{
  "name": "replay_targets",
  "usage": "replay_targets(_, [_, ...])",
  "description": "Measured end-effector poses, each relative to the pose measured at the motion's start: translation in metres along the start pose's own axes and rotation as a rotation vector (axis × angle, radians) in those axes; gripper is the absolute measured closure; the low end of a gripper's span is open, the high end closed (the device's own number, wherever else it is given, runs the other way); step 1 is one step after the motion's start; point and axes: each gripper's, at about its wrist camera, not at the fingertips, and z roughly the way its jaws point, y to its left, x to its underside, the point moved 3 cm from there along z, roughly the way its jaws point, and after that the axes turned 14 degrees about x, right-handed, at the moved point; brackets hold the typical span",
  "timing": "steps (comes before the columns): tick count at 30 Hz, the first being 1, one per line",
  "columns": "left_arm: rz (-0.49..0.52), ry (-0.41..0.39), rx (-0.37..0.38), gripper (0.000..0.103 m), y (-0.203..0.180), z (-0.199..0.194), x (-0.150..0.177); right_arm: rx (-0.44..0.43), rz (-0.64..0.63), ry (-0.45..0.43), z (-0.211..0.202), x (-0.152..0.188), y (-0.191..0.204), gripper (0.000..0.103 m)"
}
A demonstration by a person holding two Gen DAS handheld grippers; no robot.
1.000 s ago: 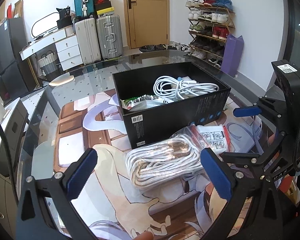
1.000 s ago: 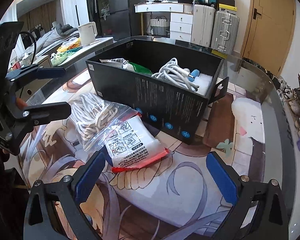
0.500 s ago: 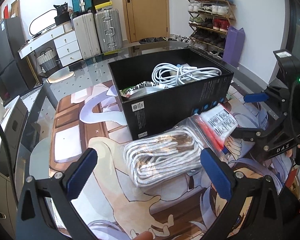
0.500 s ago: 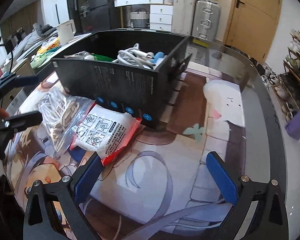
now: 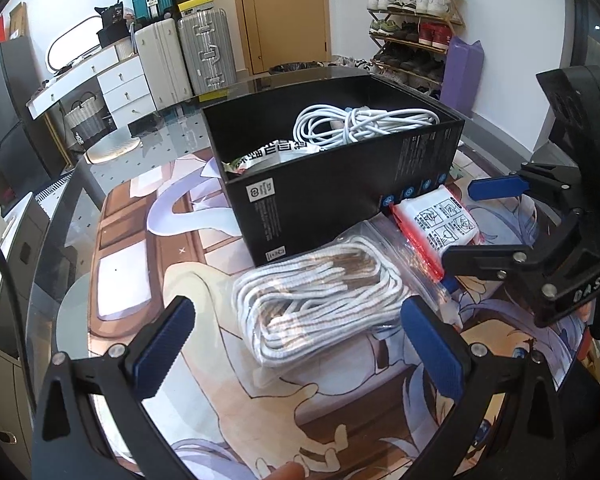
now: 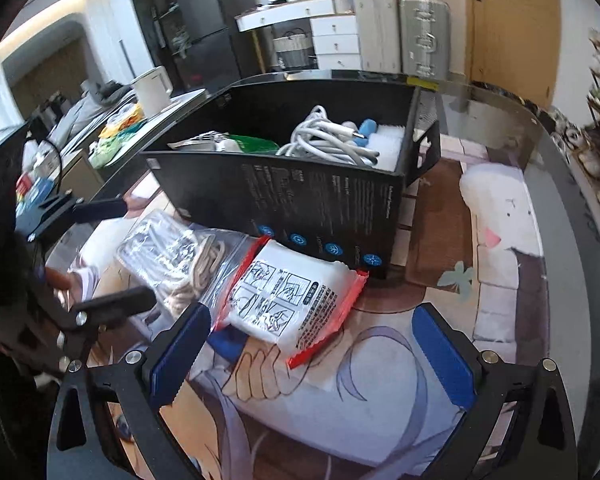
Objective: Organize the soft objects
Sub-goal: 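Move both tools to the bagged rope bundle and white-red packet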
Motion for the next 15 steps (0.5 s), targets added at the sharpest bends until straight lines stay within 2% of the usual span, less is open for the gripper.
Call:
replay_targets(9, [0.004,0.012,-0.004,0.0,0.001,0.001,0.001,0.089,-0.055,0.019,0.001,0.001,0.003,0.001])
replay_targets(15, [0.003,0.01,-0.001,0.0,0.002,0.0,0.001,0.052,-0.032,0.005,-0.005,-0.001,-0.003,0.001])
